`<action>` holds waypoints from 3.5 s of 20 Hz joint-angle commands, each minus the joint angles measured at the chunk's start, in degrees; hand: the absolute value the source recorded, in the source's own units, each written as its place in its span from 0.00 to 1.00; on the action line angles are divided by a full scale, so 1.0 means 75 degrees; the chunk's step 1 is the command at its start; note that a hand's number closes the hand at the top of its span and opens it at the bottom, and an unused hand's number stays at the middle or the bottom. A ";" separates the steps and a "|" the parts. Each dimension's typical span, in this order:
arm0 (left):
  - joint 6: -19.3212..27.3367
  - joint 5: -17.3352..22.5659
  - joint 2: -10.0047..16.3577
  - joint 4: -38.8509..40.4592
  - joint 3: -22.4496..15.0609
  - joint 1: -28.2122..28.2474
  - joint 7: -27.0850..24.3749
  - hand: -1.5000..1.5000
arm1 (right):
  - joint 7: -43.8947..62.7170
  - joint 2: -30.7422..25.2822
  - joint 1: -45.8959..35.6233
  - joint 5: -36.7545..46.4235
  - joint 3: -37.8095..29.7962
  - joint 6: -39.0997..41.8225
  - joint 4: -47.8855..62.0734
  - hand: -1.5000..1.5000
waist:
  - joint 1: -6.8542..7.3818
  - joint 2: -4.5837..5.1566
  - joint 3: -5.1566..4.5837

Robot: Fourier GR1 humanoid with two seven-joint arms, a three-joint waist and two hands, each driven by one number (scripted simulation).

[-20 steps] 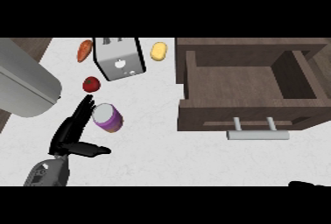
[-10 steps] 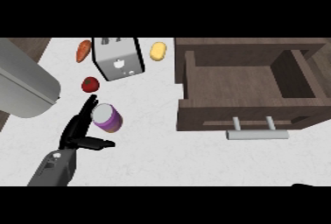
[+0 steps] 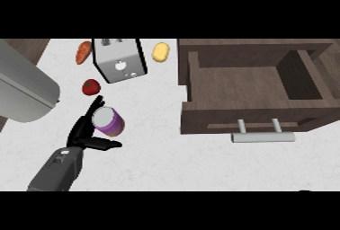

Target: Pick up the can, place it into the drawer and close the drawer

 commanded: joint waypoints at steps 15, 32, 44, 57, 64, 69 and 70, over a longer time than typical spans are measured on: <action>-0.1094 -0.0311 -0.0308 0.0964 -0.0187 -0.0831 -0.0754 1.00 | 0.0152 -0.0087 -0.0278 -0.0027 -0.0114 0.0044 0.0009 0.00 | -0.0046 0.0019 0.0000; 0.1180 0.0994 -0.1332 -0.0063 0.0843 -0.1391 -0.0115 1.00 | 0.0164 -0.0120 -0.0549 0.0191 -0.0301 -0.0171 0.0096 0.00 | 0.0104 -0.0042 0.0013; 0.1990 0.1343 -0.1618 -0.2174 -0.0603 -0.2429 0.2497 1.00 | -0.0054 -0.0033 -0.0041 0.0209 -0.0540 -0.0021 -0.0170 0.00 | 0.0168 -0.0127 0.0022; 0.3729 0.2034 -0.1625 -0.4632 -0.2142 -0.4038 0.5770 1.00 | 0.0492 -0.0147 -0.0773 0.0529 -0.0286 -0.0329 -0.0075 0.00 | 0.0131 -0.0069 0.0016; 0.4532 0.2326 -0.1625 -0.4121 -0.2710 -0.5067 0.6409 1.00 | 0.0707 -0.0340 -0.0595 -0.0158 -0.0794 -0.0166 -0.0520 0.00 | -0.0039 -0.0046 0.0019; 0.4522 0.2507 -0.1626 -0.3245 -0.2623 -0.6315 0.6860 1.00 | 0.0581 -0.0431 -0.0778 -0.0155 -0.0886 -0.0148 -0.0114 0.00 | -0.0081 -0.0016 0.0022; 0.4599 0.2546 -0.1626 -0.3396 -0.2641 -0.6198 0.6685 1.00 | 0.0405 -0.0518 -0.0993 -0.0167 -0.0984 -0.0144 0.0233 0.00 | -0.0020 -0.0021 0.0021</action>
